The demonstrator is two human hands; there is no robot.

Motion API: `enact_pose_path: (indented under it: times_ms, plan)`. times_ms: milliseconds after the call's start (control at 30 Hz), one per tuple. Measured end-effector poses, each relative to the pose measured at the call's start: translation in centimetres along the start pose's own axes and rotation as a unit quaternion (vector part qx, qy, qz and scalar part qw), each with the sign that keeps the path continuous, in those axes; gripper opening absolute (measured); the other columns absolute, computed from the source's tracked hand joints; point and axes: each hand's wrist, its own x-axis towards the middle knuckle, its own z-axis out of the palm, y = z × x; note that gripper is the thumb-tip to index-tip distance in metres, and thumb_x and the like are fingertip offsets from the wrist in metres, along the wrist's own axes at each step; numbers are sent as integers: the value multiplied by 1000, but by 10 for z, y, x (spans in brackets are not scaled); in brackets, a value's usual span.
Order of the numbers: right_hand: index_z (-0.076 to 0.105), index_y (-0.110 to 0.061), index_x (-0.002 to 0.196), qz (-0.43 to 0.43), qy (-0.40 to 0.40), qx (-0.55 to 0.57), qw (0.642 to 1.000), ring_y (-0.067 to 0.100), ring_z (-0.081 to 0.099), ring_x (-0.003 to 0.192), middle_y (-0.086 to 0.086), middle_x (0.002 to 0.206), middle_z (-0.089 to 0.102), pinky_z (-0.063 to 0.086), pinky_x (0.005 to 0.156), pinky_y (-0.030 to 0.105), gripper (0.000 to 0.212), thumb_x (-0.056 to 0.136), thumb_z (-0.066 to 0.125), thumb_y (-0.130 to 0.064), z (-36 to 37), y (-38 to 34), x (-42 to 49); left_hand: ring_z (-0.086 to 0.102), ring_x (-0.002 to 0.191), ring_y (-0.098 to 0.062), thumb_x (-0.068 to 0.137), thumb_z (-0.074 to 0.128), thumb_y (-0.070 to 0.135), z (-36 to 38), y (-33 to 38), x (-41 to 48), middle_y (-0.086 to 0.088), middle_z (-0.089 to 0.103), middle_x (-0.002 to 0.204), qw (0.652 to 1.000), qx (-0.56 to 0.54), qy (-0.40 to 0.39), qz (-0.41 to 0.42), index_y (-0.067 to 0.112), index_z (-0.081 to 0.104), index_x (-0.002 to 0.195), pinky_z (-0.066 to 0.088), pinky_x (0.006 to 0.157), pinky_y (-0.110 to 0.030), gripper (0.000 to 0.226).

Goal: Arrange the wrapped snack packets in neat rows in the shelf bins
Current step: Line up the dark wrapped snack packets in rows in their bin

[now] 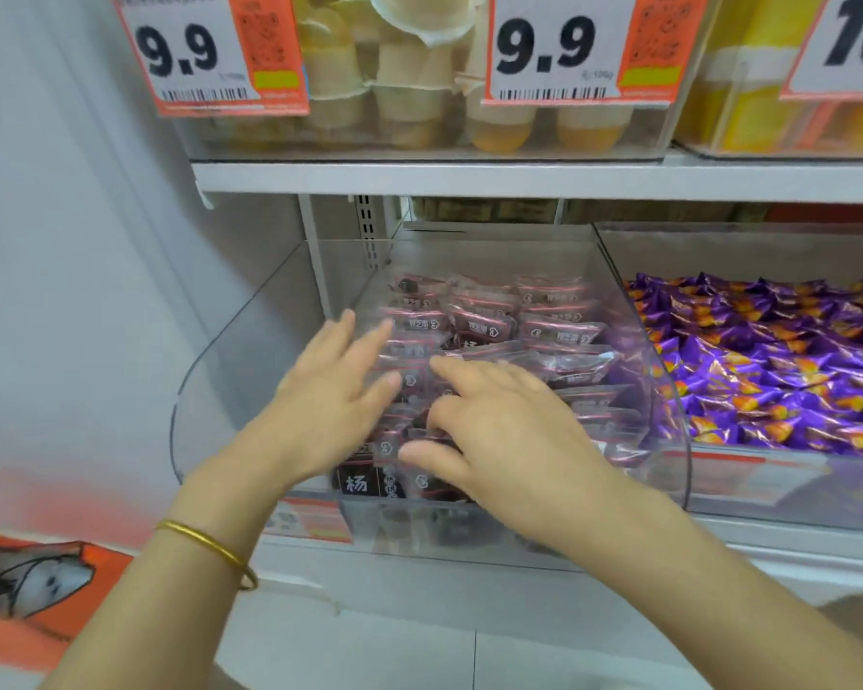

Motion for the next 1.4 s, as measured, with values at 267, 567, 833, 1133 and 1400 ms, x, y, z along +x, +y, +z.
enact_pose_path:
  times_ms: [267,567,833,1133,1400]
  plan:
    - [68,-22,97,35,-43,9,998,12,32,134,-10,147,38,29,105,28,41,92,43,-53,-9,19,4,-8,144,-7,98,38,21,-1,-1,-4,4,-11,158,995,-89,-45,-22,37,10,148,4,112,-24,59]
    - [43,-29,136,44,18,25,999,13,33,135,-11,148,35,25,110,31,46,95,37,-50,-5,10,7,-11,144,-10,99,27,42,8,0,-1,5,-10,158,998,26,56,30,38,11,148,1,119,-37,52]
    - [60,-28,122,91,16,62,994,15,43,127,-10,137,50,38,103,36,33,96,43,-37,-4,26,4,-12,143,-6,100,22,41,8,-1,2,6,-7,158,997,49,-3,61,38,6,148,-6,112,-21,50]
    - [66,-22,112,113,92,96,985,18,56,106,-3,117,62,46,91,36,24,95,50,-20,-21,30,25,33,130,-11,100,34,25,-9,-12,12,13,42,133,972,-178,133,-80,18,42,132,20,103,-18,33]
    - [72,-11,90,113,0,99,989,21,65,86,1,88,70,55,80,39,18,89,54,-8,-15,27,75,59,99,-12,101,31,40,-4,0,29,3,61,107,844,-491,-25,-217,11,40,136,39,89,-27,46]
